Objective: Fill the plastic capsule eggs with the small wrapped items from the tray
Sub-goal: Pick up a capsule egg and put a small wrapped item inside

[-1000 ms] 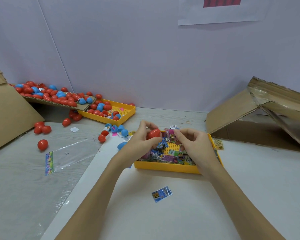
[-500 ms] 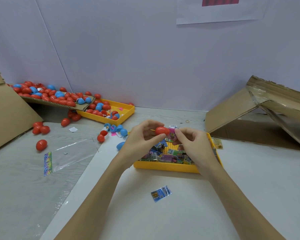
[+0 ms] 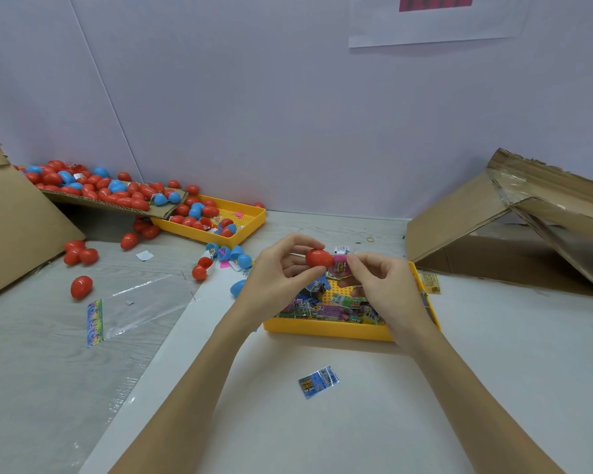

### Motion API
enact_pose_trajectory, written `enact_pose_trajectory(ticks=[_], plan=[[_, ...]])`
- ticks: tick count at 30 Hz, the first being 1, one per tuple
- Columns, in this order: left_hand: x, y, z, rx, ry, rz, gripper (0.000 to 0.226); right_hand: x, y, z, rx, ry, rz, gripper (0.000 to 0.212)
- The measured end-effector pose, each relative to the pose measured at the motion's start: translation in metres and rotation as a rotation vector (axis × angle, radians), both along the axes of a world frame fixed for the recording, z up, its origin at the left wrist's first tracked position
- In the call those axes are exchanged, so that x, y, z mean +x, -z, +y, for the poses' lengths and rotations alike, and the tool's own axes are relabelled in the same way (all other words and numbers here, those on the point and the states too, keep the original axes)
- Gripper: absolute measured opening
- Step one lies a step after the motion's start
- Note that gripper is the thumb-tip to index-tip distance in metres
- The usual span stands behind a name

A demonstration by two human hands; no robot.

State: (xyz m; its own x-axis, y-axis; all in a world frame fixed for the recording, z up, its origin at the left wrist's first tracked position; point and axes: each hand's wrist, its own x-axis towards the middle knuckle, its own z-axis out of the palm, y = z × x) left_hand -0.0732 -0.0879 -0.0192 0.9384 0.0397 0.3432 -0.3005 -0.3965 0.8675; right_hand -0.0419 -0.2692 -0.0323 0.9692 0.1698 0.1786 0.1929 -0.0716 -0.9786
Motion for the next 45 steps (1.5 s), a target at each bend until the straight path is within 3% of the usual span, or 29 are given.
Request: enact_pose_trajectory(ticks=[10,15,21,31,35,39,45], plan=[[-0.001,0.002,-0.004,0.004,0.006,-0.052,0.034,-0.001,0.0,0.0,0.011,-0.03,-0.005,0.017],[-0.002,0.001,-0.007,-0.033,-0.031,-0.101,0.019,-0.002,-0.001,0.0,0.047,-0.05,-0.006,0.02],[-0.002,-0.002,-0.006,-0.189,-0.054,-0.079,0.039,-0.004,-0.003,0.003,0.161,-0.003,-0.054,0.016],[-0.001,-0.002,-0.005,-0.197,-0.009,-0.102,0.042,-0.006,-0.003,0.005,0.167,0.021,-0.103,0.018],[-0.001,0.002,-0.007,-0.236,-0.009,-0.147,0.031,-0.006,-0.002,0.005,0.172,0.024,-0.096,0.018],[-0.001,0.005,-0.012,-0.259,0.008,-0.183,0.029,-0.007,-0.004,0.006,0.345,-0.032,0.081,0.023],[-0.002,0.006,-0.015,-0.211,0.013,-0.232,0.039,-0.01,-0.014,0.004,0.695,-0.335,0.633,0.023]])
